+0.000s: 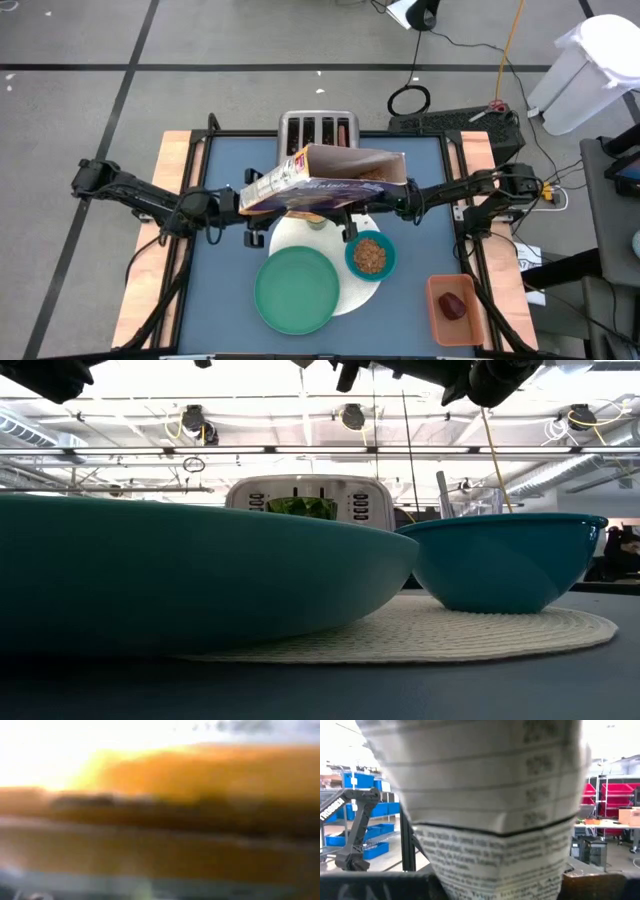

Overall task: Arrange a breakfast setting
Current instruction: Pour the cereal into the blue bowl

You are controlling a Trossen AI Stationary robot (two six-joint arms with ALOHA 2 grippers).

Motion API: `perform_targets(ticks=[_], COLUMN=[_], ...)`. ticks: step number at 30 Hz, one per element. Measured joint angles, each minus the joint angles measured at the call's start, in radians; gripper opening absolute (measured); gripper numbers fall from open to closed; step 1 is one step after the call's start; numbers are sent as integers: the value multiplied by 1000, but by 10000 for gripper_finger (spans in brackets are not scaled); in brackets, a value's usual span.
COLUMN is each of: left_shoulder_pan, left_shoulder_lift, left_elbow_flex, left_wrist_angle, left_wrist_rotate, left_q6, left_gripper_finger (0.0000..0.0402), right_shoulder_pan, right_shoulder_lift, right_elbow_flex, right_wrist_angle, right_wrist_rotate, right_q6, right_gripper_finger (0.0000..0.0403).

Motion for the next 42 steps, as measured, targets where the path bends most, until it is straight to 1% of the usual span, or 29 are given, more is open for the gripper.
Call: perform_targets(ticks=[5, 10, 14, 17, 20, 26, 34, 38, 42], left_shoulder_pan=[0, 0, 0, 0, 0, 0, 0, 0, 0], left_shoulder_lift=[2, 1, 0, 1, 2, 2, -1, -1, 0], left_elbow_flex=[0, 0, 0, 0, 0, 0, 0, 0, 0], left_wrist_angle=[-17, -39, -66, -84, -89, -122, -114, -111, -111], left_wrist_rotate=[-18, -77, -106, -106, -106, -106, -102, -102, -102], left_q6=[-22, -22, -26, -26, -23, -53, -79, -101, -130], left_gripper_finger=[249, 310, 353, 374, 382, 383, 383, 383, 383], right_shoulder_pan=[-7, -16, -24, -24, -24, -24, -25, -25, -24], right_shoulder_lift=[-20, -30, -56, -94, -141, -259, -398, -435, -438], right_elbow_flex=[0, 0, 0, 0, 0, 1, -2, -2, -2], right_wrist_angle=[-42, -67, -128, -210, -307, -523, -825, -899, -909], right_wrist_rotate=[4, 2, 0, 3, 3, 3, 10, 8, 8], right_q6=[-1, -9, -11, -14, -28, -50, -57, -54, -54], right_gripper_finger=[138, 138, 138, 138, 138, 139, 139, 139, 139])
